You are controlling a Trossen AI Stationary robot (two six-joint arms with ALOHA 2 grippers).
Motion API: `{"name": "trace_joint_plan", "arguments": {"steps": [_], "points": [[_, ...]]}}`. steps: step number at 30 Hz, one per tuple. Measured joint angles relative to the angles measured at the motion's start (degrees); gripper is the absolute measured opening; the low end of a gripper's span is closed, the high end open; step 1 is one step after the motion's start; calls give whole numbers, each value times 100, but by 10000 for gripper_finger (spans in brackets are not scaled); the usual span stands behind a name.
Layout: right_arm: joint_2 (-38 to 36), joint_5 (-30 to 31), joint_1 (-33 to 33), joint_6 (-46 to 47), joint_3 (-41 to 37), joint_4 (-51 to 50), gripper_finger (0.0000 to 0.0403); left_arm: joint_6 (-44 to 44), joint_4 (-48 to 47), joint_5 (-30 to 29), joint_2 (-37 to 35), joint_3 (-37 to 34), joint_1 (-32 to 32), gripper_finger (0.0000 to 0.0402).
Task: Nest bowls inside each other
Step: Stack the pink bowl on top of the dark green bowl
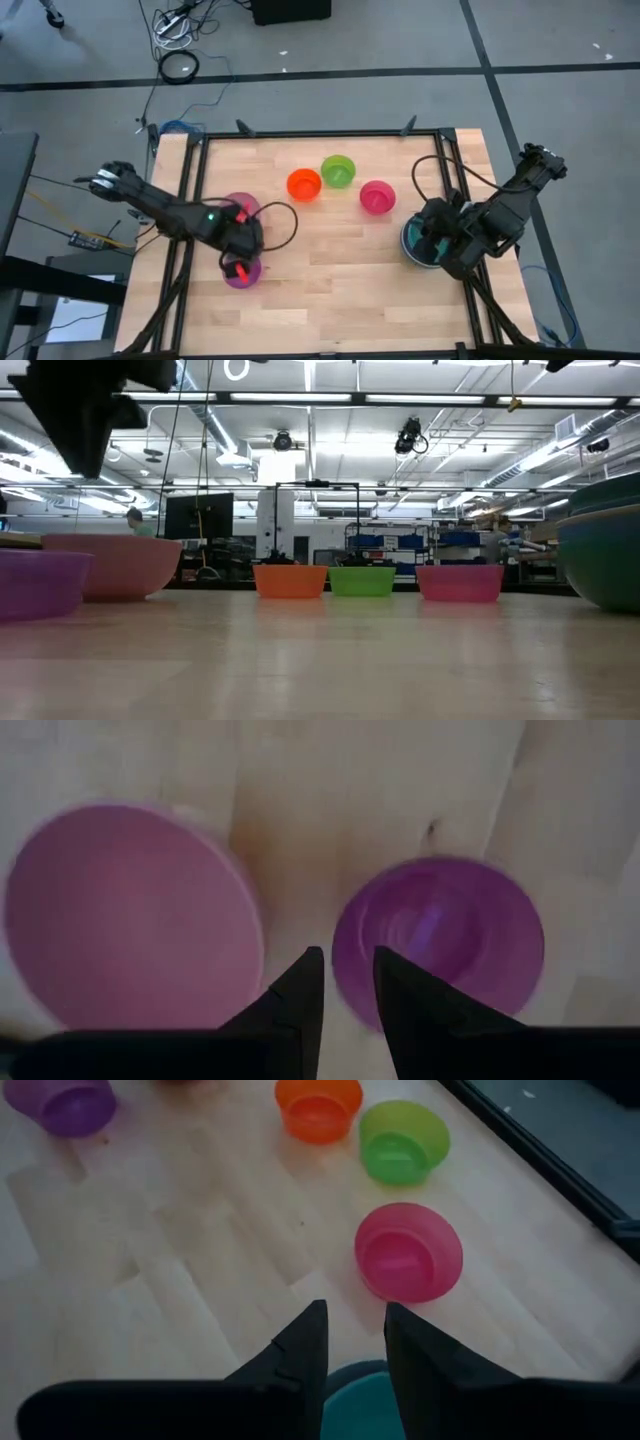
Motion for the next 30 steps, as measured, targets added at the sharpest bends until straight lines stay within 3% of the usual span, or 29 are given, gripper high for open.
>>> {"name": "trace_joint_plan", "arguments": {"steps": [6,9,16,30], "points": [[0,102,0,-4,0,-23,89,-655,67,-938,0,-236,114,99],[0,107,0,1,0,-27,89,-864,67,-1079,1,-299,235,99],[0,107,0,28,-2,-25,89,-1335,71,-427,39,-542,616,102],[0,105,0,30,-2,-25,91,-1899,273,2,55,-545,1076,133]]}}
